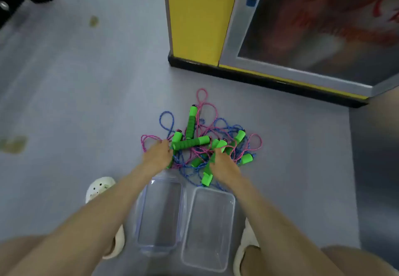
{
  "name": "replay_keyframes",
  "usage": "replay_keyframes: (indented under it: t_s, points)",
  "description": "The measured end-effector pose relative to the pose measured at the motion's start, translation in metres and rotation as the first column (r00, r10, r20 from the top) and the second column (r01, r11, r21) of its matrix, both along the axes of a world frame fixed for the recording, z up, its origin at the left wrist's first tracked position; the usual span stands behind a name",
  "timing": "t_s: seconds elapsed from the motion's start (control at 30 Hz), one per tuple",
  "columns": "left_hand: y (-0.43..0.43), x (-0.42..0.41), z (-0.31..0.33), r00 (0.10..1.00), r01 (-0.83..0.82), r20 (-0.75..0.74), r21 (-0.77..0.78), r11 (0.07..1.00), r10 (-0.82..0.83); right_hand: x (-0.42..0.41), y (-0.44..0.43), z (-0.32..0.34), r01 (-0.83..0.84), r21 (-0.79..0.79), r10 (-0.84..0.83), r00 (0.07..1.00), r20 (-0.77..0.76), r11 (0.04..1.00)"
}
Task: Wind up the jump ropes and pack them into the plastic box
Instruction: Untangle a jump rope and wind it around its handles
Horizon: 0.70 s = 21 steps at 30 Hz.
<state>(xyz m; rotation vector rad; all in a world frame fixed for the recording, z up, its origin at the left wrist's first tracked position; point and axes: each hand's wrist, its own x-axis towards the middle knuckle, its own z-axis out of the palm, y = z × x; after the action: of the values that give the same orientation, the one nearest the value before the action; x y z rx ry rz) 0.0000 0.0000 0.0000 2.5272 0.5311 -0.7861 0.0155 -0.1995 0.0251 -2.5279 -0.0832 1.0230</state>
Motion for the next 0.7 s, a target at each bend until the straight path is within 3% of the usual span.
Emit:
replay_keyframes:
  t_s: [0.17, 0.33, 0.5, 0.7]
  points:
    - [0.0, 0.004, -0.061, 0.996, -0.049, -0.08, -0.04, 0.998, 0.046, -0.008, 0.015, -0.057, -0.026, -0.04, 0.021, 0.993, -0.116, 0.999]
    - [0.003, 0.011, -0.115, 0.987, -0.111, -0.121, -0.056, 0.992, 0.104, -0.007, 0.035, -0.096, -0.039, -0.018, 0.036, 0.992, -0.123, 0.999]
    - [-0.001, 0.015, -0.136, 0.976, -0.122, -0.181, -0.015, 0.992, 0.117, -0.005, 0.046, -0.118, -0.045, -0.018, 0.043, 0.992, -0.115, 0.999]
    - [-0.003, 0.017, -0.144, 0.95, -0.21, -0.249, -0.069, 0.975, 0.187, -0.012, 0.042, -0.128, -0.033, -0.034, 0.028, 0.988, -0.153, 0.999]
